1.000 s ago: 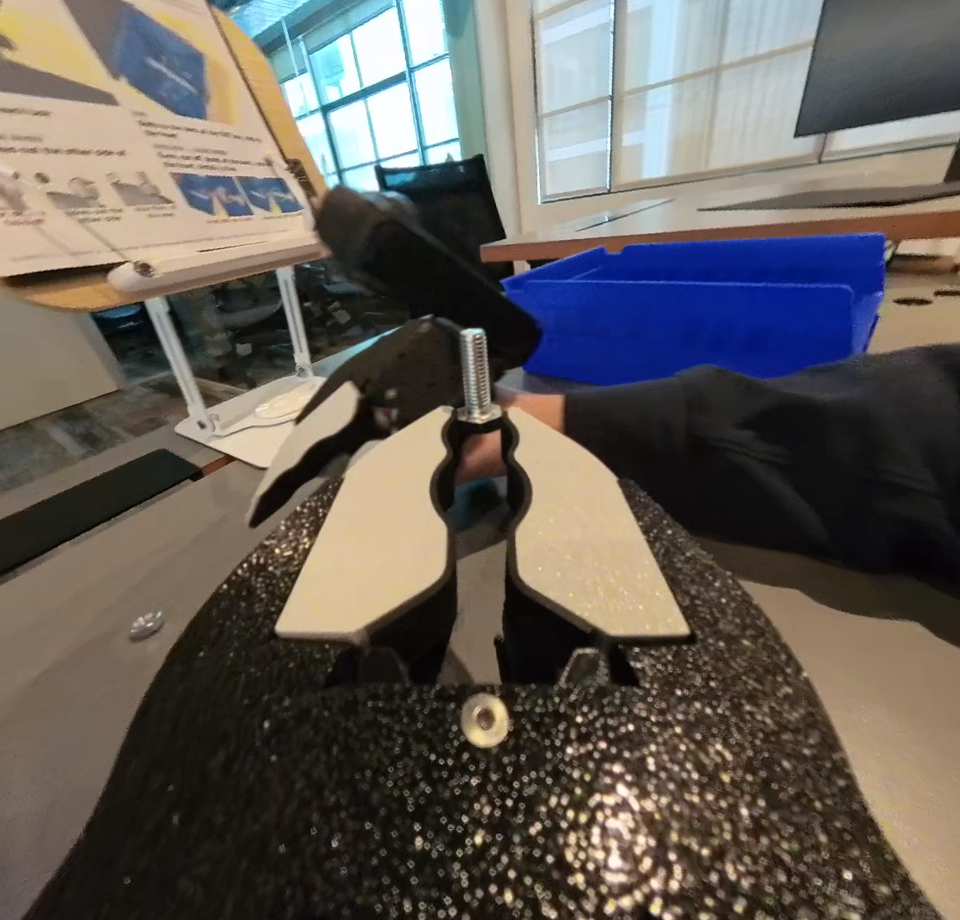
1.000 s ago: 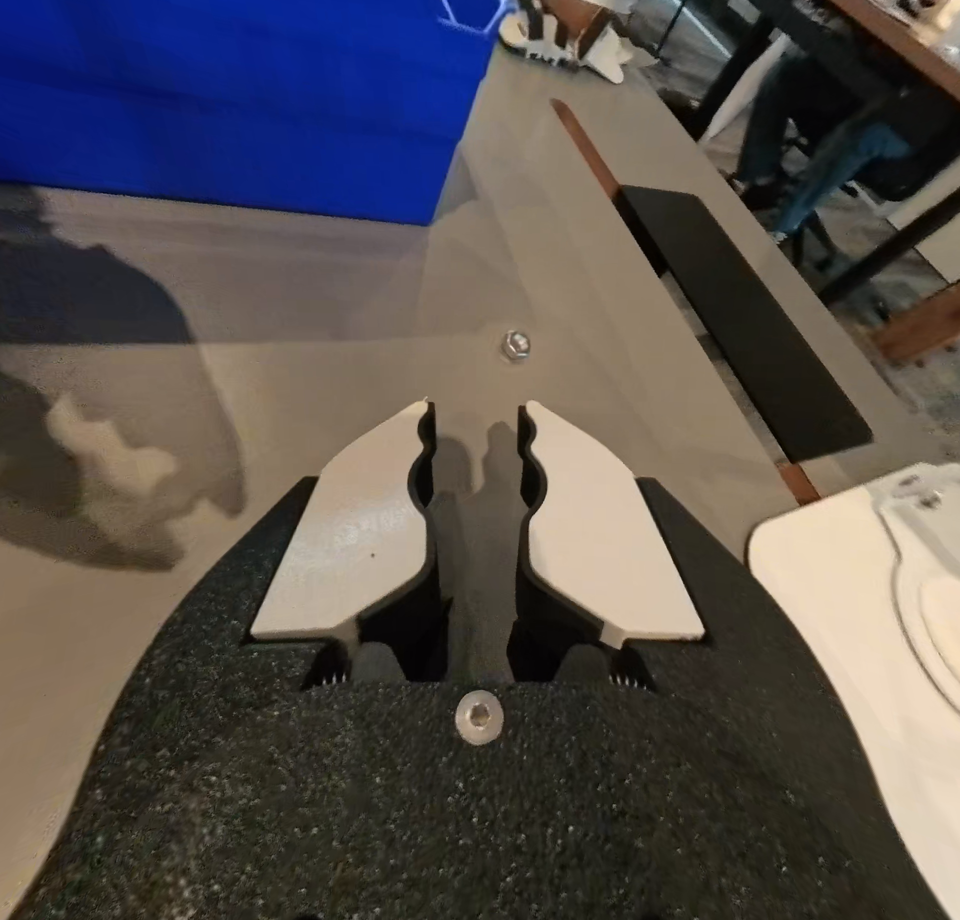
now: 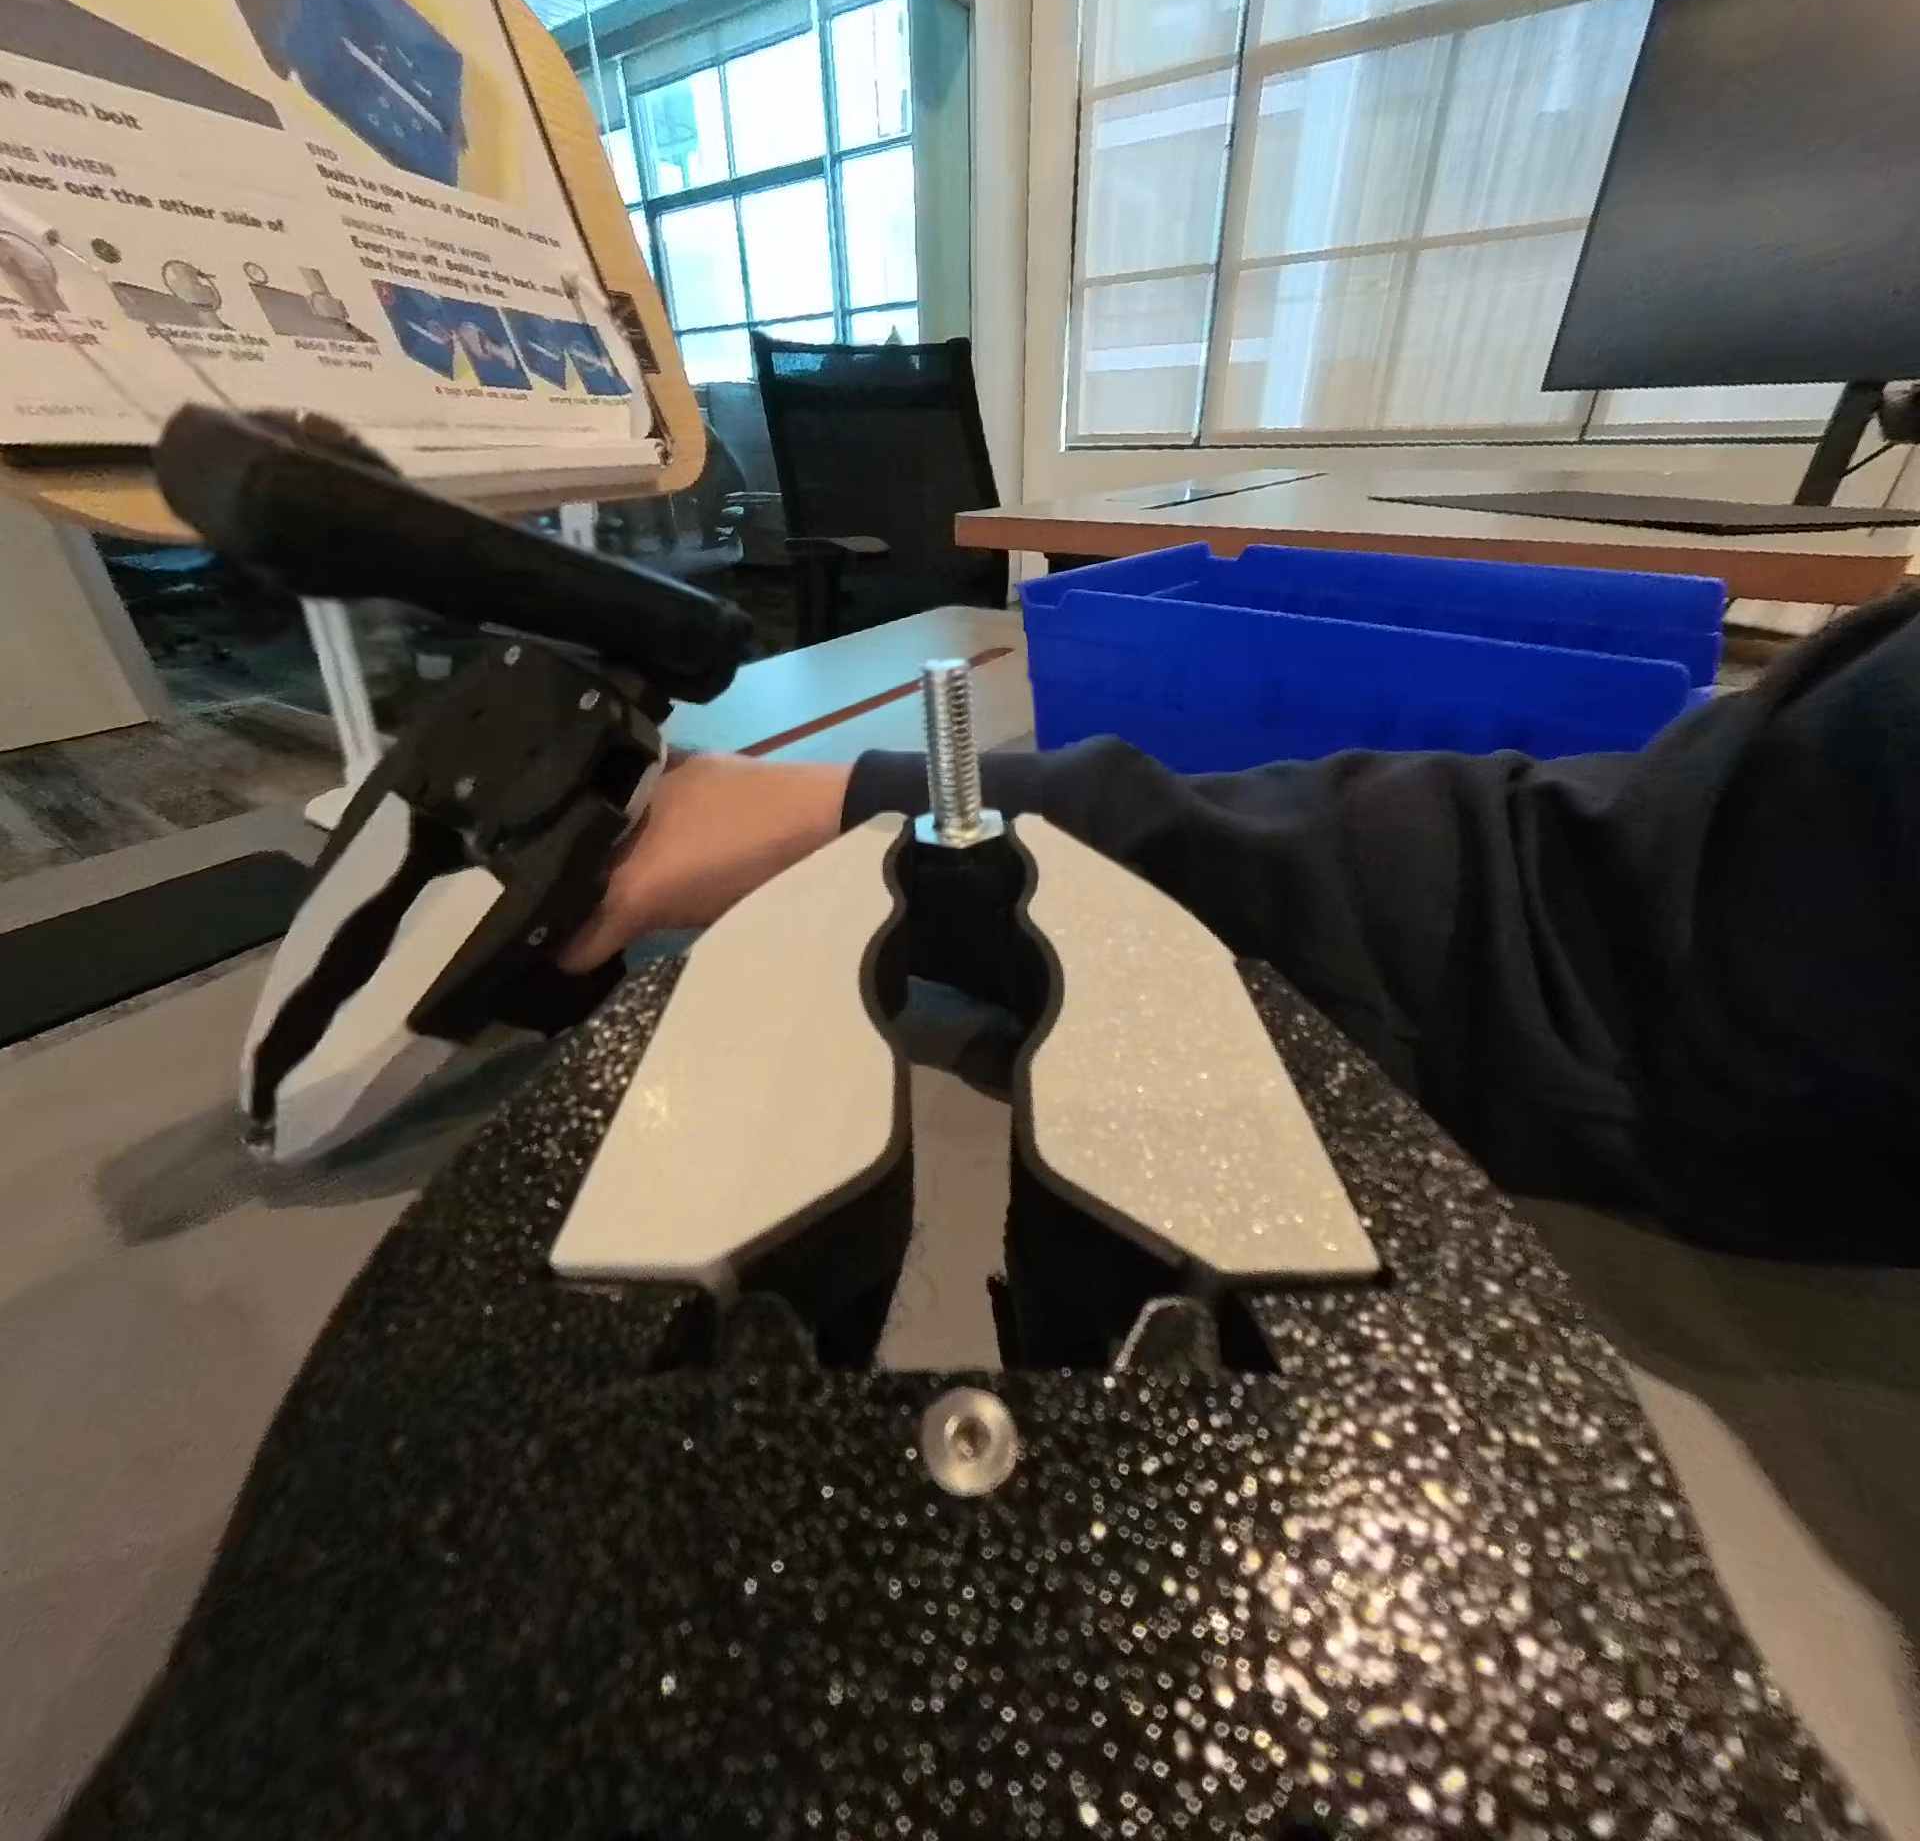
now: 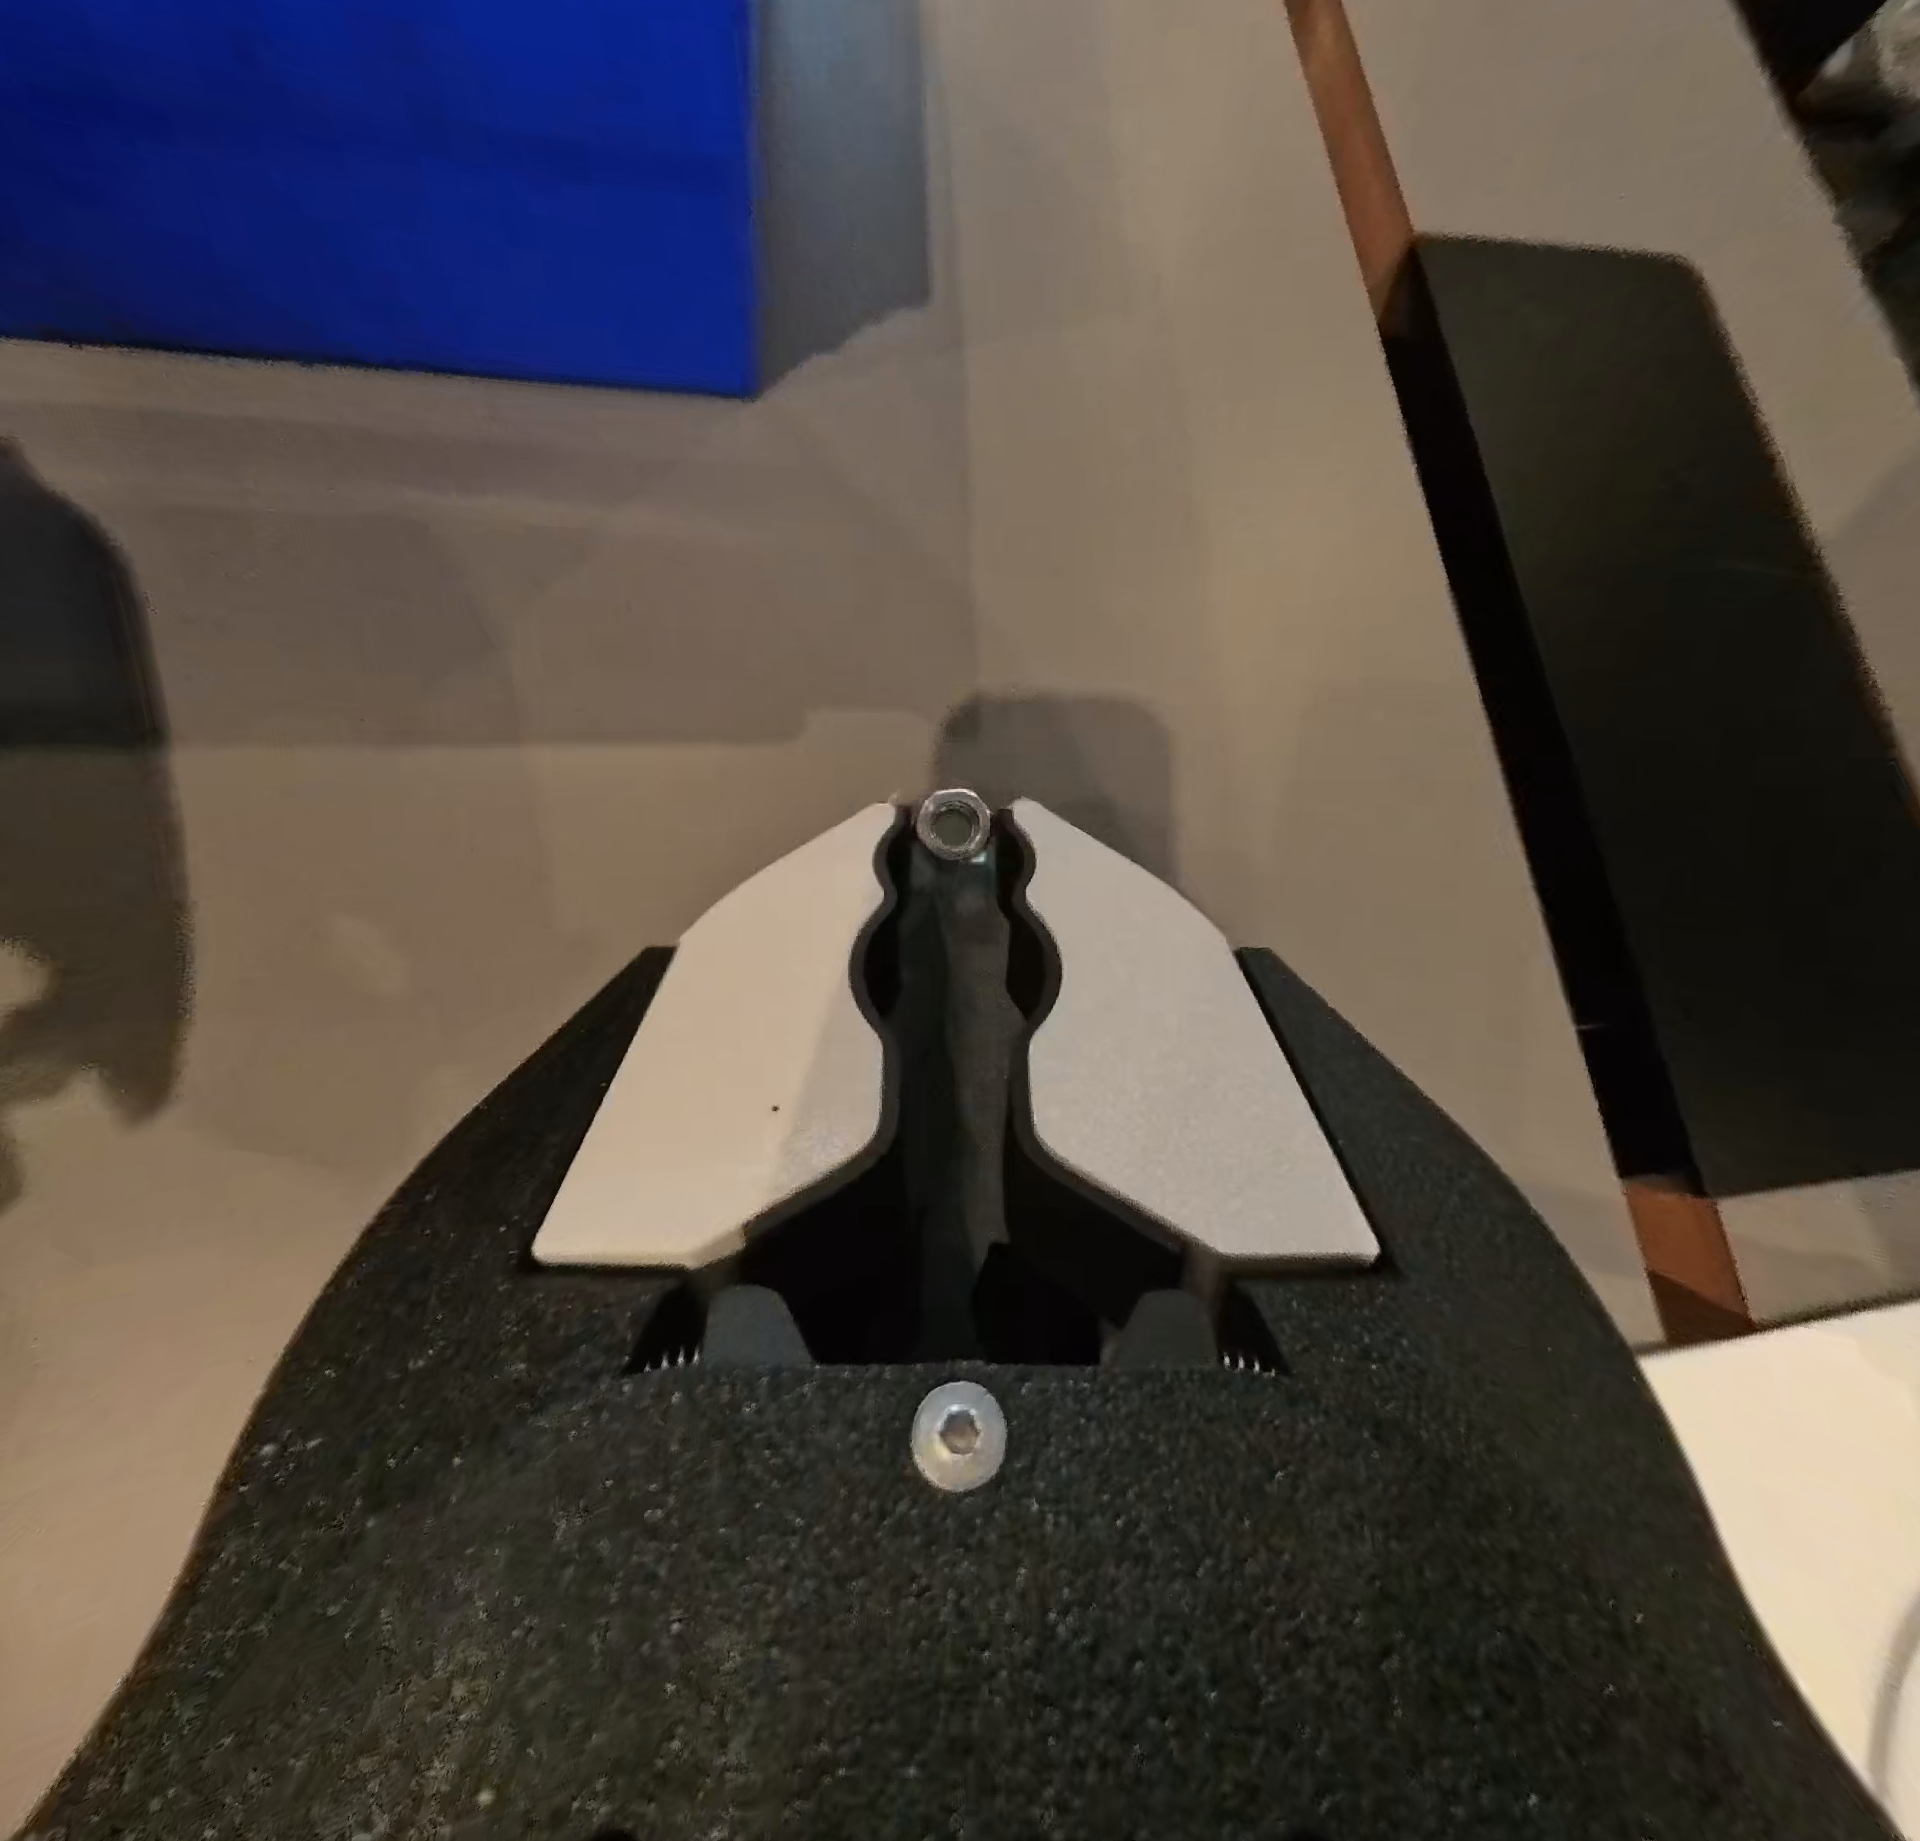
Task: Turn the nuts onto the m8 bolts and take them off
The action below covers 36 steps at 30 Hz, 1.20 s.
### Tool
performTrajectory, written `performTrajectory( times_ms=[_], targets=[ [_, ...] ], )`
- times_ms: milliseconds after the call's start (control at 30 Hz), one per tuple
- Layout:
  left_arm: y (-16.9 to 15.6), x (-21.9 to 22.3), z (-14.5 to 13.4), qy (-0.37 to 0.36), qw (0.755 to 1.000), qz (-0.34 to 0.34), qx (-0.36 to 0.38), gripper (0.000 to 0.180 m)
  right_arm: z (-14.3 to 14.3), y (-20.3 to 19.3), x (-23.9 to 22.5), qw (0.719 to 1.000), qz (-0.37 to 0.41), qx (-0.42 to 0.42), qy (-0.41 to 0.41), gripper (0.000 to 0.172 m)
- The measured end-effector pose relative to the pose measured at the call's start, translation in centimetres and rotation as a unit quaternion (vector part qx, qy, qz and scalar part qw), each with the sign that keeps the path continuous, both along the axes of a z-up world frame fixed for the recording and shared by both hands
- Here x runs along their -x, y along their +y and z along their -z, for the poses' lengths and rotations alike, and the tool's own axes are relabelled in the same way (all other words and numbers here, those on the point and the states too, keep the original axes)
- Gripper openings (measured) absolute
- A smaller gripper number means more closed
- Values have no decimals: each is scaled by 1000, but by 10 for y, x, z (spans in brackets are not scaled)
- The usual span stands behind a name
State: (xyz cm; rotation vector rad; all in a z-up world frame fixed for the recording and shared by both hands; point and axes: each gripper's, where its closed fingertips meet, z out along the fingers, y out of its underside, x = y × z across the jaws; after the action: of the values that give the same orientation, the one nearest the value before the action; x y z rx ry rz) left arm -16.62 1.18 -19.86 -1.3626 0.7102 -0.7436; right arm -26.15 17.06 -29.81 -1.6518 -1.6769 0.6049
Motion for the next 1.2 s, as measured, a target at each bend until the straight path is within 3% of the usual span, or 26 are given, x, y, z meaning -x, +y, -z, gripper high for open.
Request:
performTrajectory(
  times_ms=[133, 233, 367, 567, 833, 1200],
  targets=[
    [-10, -6, -4, -6, 999, 49, -9, 14, -61, -32, -23, 996, -31, 32, 72, 15],
    [-16, -10, -4, -6, 996, 84, -6, 14, -107, -75, -53, 986, -61, 106, 112, 15],
    [-26, -21, 1, -1, 990, 141, 11, 14, -153, -139, -88, 970, -125, 130, 161, 14],
    [-54, -37, 3, -9, 965, 261, 34, 14, -144, -209, -109, 968, -187, 149, 75, 14],
    [-67, -43, 7, 3, 951, 307, 41, 14, -125, -225, -115, 968, -193, 161, 12, 15],
    [-77, -44, 5, -4, 939, 344, 32, 14, -125, -234, -116, 970, -208, 125, 30, 14]
  ],
)
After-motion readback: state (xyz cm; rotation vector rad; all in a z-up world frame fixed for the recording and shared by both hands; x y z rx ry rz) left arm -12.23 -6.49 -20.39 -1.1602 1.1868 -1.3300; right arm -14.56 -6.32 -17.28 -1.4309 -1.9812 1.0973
